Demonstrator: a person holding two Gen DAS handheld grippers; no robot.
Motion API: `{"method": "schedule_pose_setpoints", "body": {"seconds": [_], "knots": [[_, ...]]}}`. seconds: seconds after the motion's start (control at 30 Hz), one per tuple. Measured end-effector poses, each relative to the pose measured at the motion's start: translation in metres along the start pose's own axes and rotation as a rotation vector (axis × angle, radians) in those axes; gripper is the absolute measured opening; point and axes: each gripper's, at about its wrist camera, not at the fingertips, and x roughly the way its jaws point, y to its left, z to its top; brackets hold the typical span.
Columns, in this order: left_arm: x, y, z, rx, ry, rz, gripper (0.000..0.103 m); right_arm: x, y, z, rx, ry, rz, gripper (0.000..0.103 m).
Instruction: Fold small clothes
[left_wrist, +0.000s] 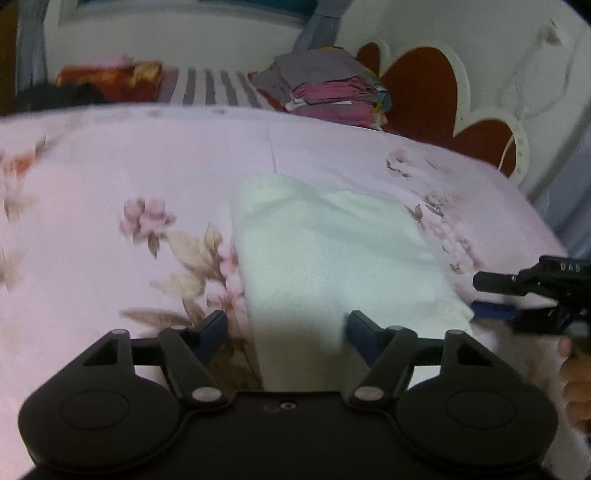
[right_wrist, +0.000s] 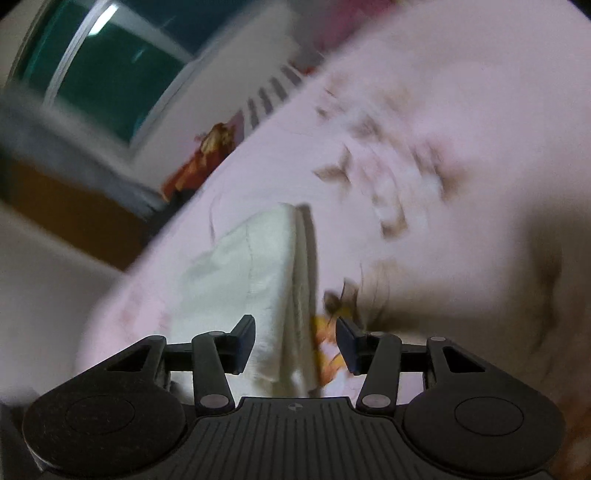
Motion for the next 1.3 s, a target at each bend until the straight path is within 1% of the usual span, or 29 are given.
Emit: {"method": "schedule_pose_setpoints", "body": {"seconds": [0.03,0.07,0.17,0.2,0.23,0.33,0.43,0.5,0.6,0.67,0.73,0.83,0.93,1.03,1.07,1.1,1.13,1.2,1.3], "knots": [[0.001,0.002,-0.001,-0.017,0.008,-0.003,0.070,0.001,-0.006,0.002,0.034,0.011,0.025,0.049],[0.002,0.004,-0.002,-0.036,0.012,-0.013,0.070,0.003,-0.007,0.003,0.036,0.020,0.033,0.049],[0.006,0.012,-0.004,-0.133,0.032,-0.065,0.068,0.013,-0.004,0.005,0.003,0.068,0.041,0.049],[0.008,0.014,-0.004,-0.153,0.038,-0.071,0.067,0.018,-0.003,0.005,-0.013,0.087,0.035,0.049],[0.009,0.014,-0.004,-0.161,0.043,-0.068,0.067,0.022,-0.002,0.005,-0.023,0.100,0.032,0.049],[0.012,0.008,-0.004,-0.133,0.047,-0.034,0.069,0.031,-0.004,0.005,-0.025,0.129,0.051,0.049],[0.016,0.007,-0.004,-0.154,0.056,-0.040,0.067,0.038,-0.011,0.004,-0.006,0.140,0.076,0.049],[0.021,0.011,-0.004,-0.205,0.063,-0.055,0.067,0.040,-0.010,0.004,-0.021,0.144,0.090,0.049],[0.026,0.021,-0.006,-0.312,0.066,-0.081,0.067,0.046,-0.009,0.004,-0.059,0.160,0.139,0.049],[0.026,0.023,-0.006,-0.338,0.064,-0.083,0.067,0.049,-0.017,0.005,-0.035,0.162,0.166,0.049],[0.025,0.020,-0.005,-0.328,0.063,-0.071,0.067,0.046,-0.018,0.005,-0.040,0.170,0.166,0.049],[0.027,0.010,-0.005,-0.285,0.059,-0.042,0.066,0.042,-0.014,0.003,-0.115,0.181,0.147,0.049],[0.031,0.008,-0.002,-0.289,0.054,-0.036,0.066,0.049,-0.014,0.004,-0.102,0.188,0.168,0.049],[0.038,0.001,0.003,-0.274,0.051,-0.025,0.065,0.055,-0.003,0.002,-0.162,0.174,0.150,0.049],[0.039,-0.002,0.005,-0.260,0.045,-0.016,0.061,0.056,0.002,0.000,-0.186,0.165,0.137,0.048],[0.038,-0.004,0.006,-0.248,0.038,-0.011,0.055,0.057,0.006,-0.003,-0.206,0.156,0.121,0.047],[0.037,-0.006,0.007,-0.235,0.031,-0.006,0.052,0.056,0.011,-0.006,-0.228,0.148,0.099,0.039],[0.034,-0.011,0.008,-0.201,0.021,0.011,0.045,0.055,0.021,-0.011,-0.277,0.134,0.062,0.034],[0.026,-0.022,0.008,-0.125,0.001,0.043,0.040,0.047,0.036,-0.021,-0.335,0.097,0.027,0.031]]}}
